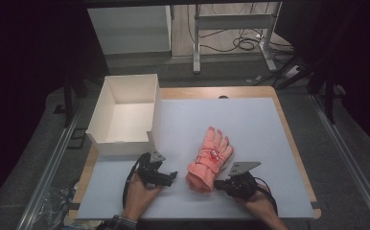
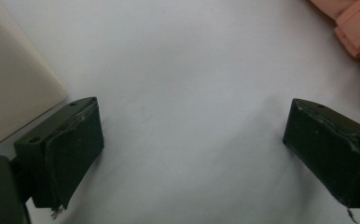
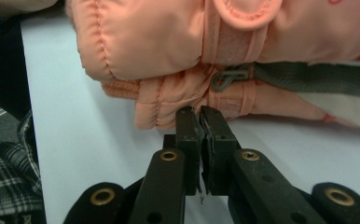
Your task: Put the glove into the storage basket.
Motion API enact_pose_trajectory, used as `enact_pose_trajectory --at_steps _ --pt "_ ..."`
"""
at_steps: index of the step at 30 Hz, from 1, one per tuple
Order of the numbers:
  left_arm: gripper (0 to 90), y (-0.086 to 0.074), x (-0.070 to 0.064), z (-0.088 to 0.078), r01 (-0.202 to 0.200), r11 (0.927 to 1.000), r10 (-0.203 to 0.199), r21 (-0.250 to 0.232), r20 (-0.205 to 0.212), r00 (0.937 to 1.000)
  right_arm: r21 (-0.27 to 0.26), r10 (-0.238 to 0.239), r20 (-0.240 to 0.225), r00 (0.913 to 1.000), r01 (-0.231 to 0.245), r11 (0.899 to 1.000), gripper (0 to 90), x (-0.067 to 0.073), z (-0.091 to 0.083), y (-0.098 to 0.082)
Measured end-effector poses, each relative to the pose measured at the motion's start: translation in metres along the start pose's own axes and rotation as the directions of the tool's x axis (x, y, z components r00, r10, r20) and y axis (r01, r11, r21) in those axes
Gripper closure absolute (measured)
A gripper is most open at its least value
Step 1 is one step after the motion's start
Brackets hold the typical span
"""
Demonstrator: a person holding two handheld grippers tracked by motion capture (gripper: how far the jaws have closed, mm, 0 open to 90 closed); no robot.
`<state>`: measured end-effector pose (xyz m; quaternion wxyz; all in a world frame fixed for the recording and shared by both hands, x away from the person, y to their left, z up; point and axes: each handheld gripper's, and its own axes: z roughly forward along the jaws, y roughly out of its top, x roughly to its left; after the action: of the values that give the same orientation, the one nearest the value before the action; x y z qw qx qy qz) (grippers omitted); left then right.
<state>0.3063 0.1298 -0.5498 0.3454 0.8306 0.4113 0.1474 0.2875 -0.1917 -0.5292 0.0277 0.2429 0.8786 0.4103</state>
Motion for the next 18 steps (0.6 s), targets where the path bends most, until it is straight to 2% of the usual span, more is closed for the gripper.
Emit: enact_pose_trajectory --at_steps 11,15,18 --pt "4.7 0.000 0.000 0.000 0.000 1.0000 0.000 0.000 0.001 1.0000 -0.004 -0.023 -0.006 0.9997 0.023 1.000 84.8 0.007 0.019 0.013" --pt "4.7 0.000 0.000 0.000 0.001 1.0000 -0.001 0.000 0.001 1.0000 -0.015 -0.021 0.019 0.9996 0.022 1.000 83.7 0.005 0.012 0.013" --pt "4.7 0.000 0.000 0.000 0.001 1.0000 -0.001 0.000 0.002 1.0000 -0.031 -0.002 0.066 0.9978 0.004 1.000 81.6 -0.003 0.000 0.009"
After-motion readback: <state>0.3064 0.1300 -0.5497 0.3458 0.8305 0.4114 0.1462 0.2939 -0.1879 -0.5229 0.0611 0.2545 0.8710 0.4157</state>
